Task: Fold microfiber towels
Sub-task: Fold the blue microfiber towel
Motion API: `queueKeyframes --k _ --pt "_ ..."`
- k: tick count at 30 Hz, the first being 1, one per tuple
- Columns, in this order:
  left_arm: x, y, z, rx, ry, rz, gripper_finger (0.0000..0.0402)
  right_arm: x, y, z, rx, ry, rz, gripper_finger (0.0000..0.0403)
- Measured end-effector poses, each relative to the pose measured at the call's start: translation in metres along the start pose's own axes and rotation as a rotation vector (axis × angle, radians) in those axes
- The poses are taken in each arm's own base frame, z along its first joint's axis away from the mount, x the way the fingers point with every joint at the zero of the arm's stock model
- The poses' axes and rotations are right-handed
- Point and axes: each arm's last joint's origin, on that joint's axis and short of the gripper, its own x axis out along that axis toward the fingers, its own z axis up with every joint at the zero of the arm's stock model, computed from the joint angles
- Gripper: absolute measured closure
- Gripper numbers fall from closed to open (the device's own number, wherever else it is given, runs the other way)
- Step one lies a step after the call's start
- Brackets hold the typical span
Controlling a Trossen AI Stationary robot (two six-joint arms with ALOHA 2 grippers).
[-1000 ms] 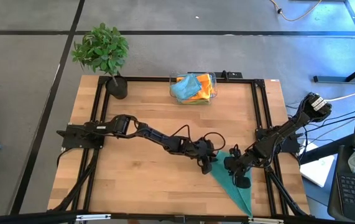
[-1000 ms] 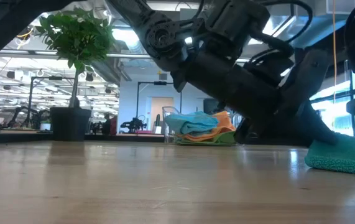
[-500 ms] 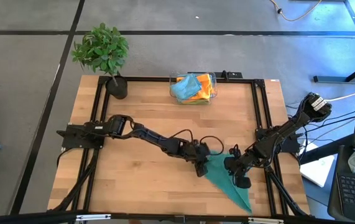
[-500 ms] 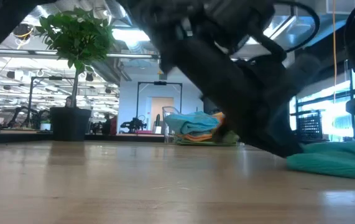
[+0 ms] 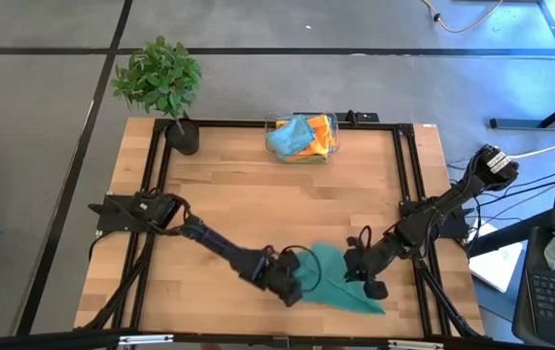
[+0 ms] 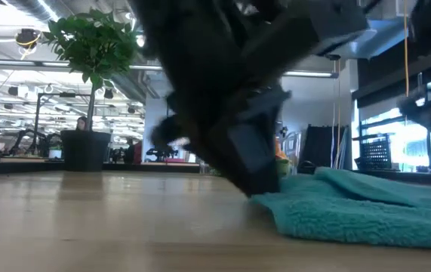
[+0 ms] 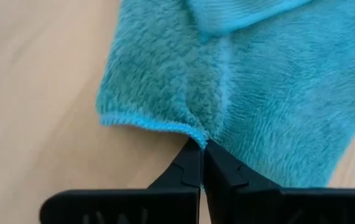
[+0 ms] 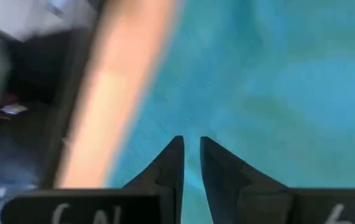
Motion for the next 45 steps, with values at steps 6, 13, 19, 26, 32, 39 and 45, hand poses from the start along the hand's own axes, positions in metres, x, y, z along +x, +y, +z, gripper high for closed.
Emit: queueKeyframes --k 6,13,19,26,32,39,45 --pt "-0.021 0.005 -0.03 -0.056 0.08 0.167 0.0401 0.006 0.015 0.018 -0.219 -0.227 0.097 0.0347" --pt "-0.027 0.005 -0.037 -0.068 0.013 0.216 0.0401 0.038 0.006 0.02 -0.292 -0.311 -0.029 0.0293" --pt "-0.03 0.0 -0.045 -0.121 -0.055 0.213 0.0401 0.078 0.008 0.035 -0.367 -0.29 -0.13 0.0198" --pt "-0.029 -0.005 -0.043 -0.144 -0.097 0.169 0.0401 0.106 0.011 0.07 -0.438 -0.307 -0.451 0.0149" --pt "-0.03 -0.008 -0.045 -0.147 -0.102 0.148 0.0401 0.12 0.002 0.081 -0.361 -0.205 -0.536 0.0157" --pt "-0.032 -0.012 -0.049 -0.142 -0.102 0.131 0.0401 0.125 -0.011 0.075 -0.344 -0.135 -0.6 0.0176" --pt "-0.032 -0.011 -0.048 -0.139 -0.1 0.134 0.0401 0.12 -0.013 0.073 -0.387 -0.101 -0.679 0.0204"
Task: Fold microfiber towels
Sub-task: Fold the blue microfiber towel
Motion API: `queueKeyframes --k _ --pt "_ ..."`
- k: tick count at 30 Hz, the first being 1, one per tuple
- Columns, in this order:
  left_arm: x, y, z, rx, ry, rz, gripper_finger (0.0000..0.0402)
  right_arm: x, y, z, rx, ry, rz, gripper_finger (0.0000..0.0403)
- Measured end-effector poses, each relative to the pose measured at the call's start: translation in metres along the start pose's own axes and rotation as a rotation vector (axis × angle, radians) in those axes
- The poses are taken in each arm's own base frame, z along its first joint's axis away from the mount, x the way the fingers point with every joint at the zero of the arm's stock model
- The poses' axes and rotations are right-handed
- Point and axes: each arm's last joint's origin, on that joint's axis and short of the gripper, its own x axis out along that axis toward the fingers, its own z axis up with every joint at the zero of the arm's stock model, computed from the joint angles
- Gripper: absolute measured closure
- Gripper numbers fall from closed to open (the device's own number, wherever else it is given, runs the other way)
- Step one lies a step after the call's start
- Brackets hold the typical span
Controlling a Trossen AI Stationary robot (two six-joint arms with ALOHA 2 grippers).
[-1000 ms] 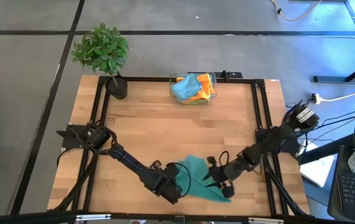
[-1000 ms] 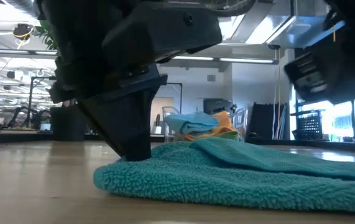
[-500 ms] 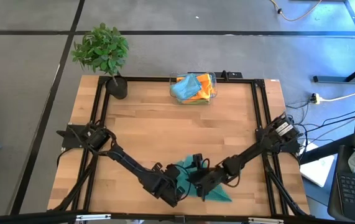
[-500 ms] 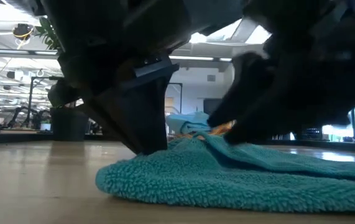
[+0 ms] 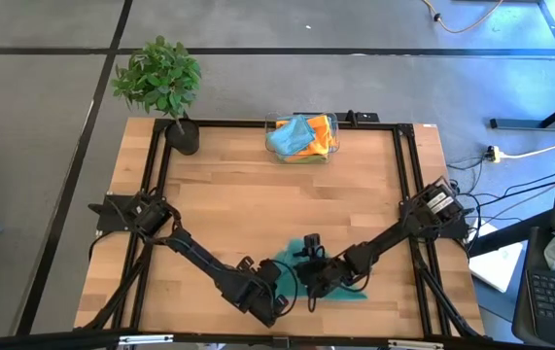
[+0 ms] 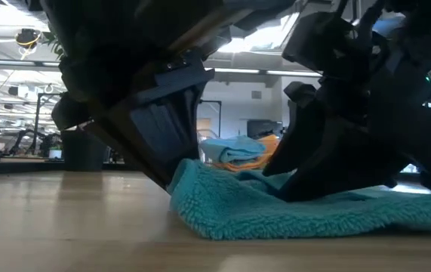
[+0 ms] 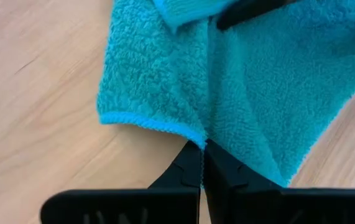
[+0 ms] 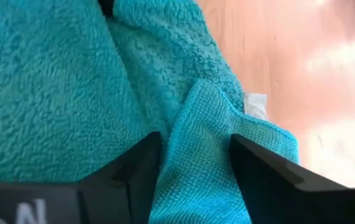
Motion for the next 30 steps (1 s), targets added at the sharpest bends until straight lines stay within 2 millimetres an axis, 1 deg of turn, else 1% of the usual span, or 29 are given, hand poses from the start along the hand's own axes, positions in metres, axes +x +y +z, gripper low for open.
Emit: queueKeyframes --k 4,11,15,17,20,23,26,30 --pt "0.0 0.0 0.0 0.001 0.0 0.004 0.0401 -0.003 0.002 -0.002 -0.045 0.012 -0.009 0.024" --pt "-0.001 0.002 0.0 0.007 0.012 0.014 0.0401 -0.01 0.009 -0.006 -0.126 0.02 -0.052 0.0329" --pt "-0.001 0.004 -0.001 0.016 0.018 0.032 0.0401 -0.024 0.01 -0.001 -0.152 -0.013 -0.083 0.0376" --pt "-0.001 0.004 0.0 0.014 0.02 0.039 0.0401 -0.033 0.008 0.002 -0.159 -0.022 -0.098 0.0391" --pt "-0.001 0.005 0.0 0.017 0.019 0.047 0.0401 -0.043 0.003 0.004 -0.175 -0.01 -0.12 0.0393" --pt "-0.003 0.005 -0.002 0.008 0.026 0.048 0.0401 -0.049 -0.004 0.002 -0.178 0.028 -0.176 0.0373" --pt "-0.004 0.005 -0.005 0.01 0.041 0.052 0.0401 -0.05 -0.013 -0.004 -0.178 0.081 -0.243 0.0352" --pt "-0.003 0.009 -0.009 -0.008 0.067 0.064 0.0401 -0.051 -0.02 -0.012 -0.181 0.149 -0.308 0.0342"
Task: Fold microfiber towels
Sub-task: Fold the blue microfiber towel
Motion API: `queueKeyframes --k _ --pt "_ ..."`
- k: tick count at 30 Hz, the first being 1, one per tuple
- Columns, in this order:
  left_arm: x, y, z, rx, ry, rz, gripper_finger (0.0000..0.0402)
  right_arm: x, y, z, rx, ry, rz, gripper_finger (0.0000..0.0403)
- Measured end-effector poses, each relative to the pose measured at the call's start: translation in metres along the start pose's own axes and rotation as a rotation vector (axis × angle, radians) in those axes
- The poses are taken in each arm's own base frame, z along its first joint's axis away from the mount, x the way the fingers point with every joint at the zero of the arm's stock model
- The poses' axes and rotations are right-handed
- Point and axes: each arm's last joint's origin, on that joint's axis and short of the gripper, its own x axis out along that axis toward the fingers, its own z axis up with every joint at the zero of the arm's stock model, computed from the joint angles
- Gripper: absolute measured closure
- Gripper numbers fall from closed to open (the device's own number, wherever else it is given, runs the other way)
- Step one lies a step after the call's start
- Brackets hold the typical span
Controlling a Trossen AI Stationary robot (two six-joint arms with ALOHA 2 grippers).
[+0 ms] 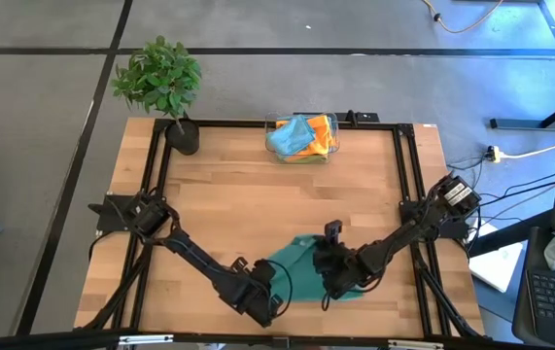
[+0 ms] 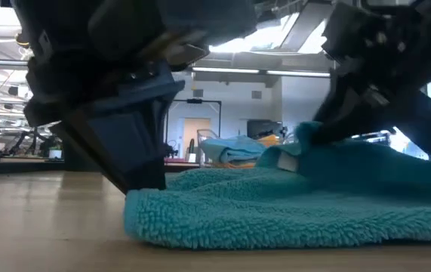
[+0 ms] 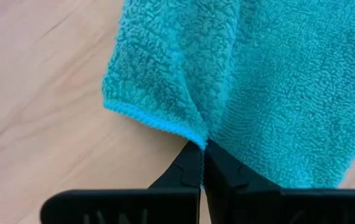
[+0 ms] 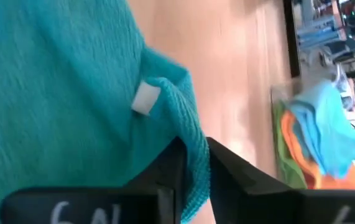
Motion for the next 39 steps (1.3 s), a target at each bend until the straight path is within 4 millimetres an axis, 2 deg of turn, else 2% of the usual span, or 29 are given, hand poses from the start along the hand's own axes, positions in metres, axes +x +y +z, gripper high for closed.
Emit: queueKeyframes --k 8,14,23,27,31,39 --pt "0.003 0.006 -0.008 -0.028 0.015 0.013 0.0401 0.006 -0.013 -0.027 -0.003 0.137 -0.164 0.0342" --pt "0.003 0.007 -0.01 -0.022 0.025 0.019 0.0401 0.013 -0.018 -0.045 0.045 0.203 -0.209 0.033" --pt "0.002 0.005 -0.007 0.051 -0.031 0.012 0.0401 0.013 -0.018 -0.048 0.085 0.189 -0.243 0.0284" --pt "-0.007 0.001 0.001 0.143 -0.086 0.06 0.0401 0.003 -0.018 -0.047 0.076 0.114 -0.3 0.0255" --pt "-0.026 -0.003 0.008 0.154 -0.164 0.098 0.0401 -0.017 -0.026 -0.042 0.094 0.03 -0.318 0.0236" --pt "-0.054 0.017 -0.013 0.054 -0.2 0.295 0.0401 -0.053 -0.055 -0.039 0.192 -0.005 -0.167 0.0231"
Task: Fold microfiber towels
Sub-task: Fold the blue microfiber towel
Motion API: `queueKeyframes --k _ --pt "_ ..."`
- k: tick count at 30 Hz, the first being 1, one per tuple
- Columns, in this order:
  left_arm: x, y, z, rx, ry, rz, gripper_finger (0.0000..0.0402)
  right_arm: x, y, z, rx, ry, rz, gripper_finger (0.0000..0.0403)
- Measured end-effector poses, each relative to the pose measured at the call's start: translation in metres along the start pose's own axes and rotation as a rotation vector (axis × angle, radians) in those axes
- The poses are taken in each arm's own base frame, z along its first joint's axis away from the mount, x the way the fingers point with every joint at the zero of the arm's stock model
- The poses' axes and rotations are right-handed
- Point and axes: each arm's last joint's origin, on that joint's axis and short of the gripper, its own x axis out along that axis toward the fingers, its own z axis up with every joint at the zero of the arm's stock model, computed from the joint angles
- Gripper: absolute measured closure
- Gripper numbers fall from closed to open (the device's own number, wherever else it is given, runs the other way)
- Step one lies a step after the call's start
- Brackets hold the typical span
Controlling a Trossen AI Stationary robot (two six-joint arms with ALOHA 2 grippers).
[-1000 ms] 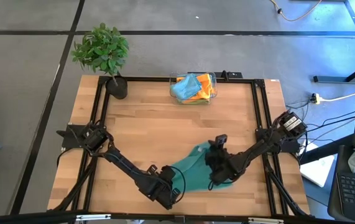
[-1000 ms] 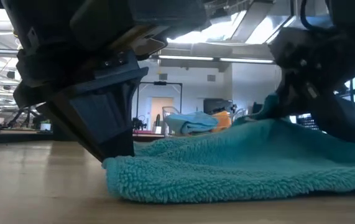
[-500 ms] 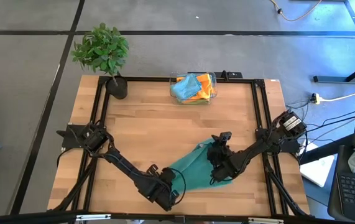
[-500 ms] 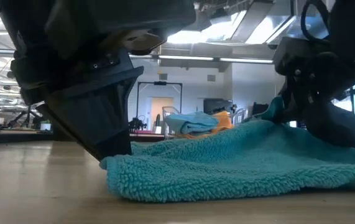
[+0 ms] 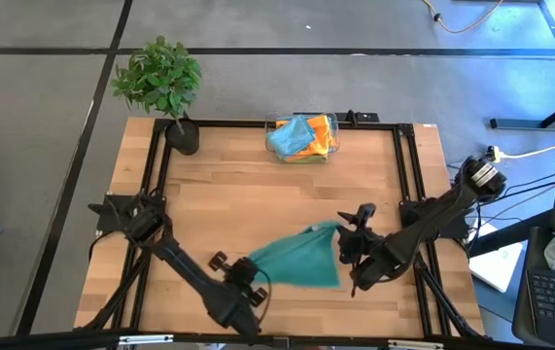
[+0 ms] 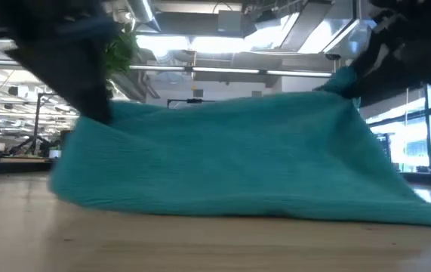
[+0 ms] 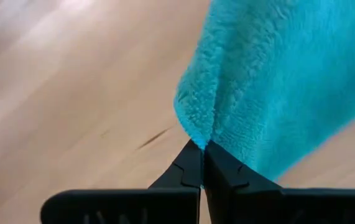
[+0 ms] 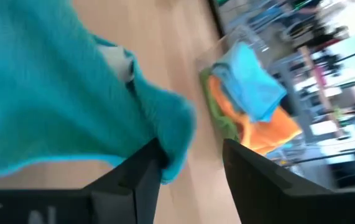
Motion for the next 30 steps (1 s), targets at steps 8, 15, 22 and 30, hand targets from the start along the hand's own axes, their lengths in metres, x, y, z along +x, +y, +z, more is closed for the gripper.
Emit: queueKeyframes --k 8,15,22,30 --pt "-0.019 0.013 -0.021 -0.041 -0.031 0.047 0.0401 -0.013 -0.007 0.002 -0.021 -0.045 0.042 0.0258" --pt "-0.019 0.023 -0.017 0.014 0.004 0.15 0.0401 -0.015 0.005 0.01 -0.033 -0.02 0.271 0.0288" --pt "-0.018 0.019 0.007 0.041 0.01 0.128 0.0401 -0.027 0.026 0.036 -0.124 -0.202 0.773 0.0286" --pt "-0.036 0.012 0.028 0.115 -0.097 0.041 0.0401 -0.013 0.055 0.032 -0.3 -0.223 0.78 0.0288"
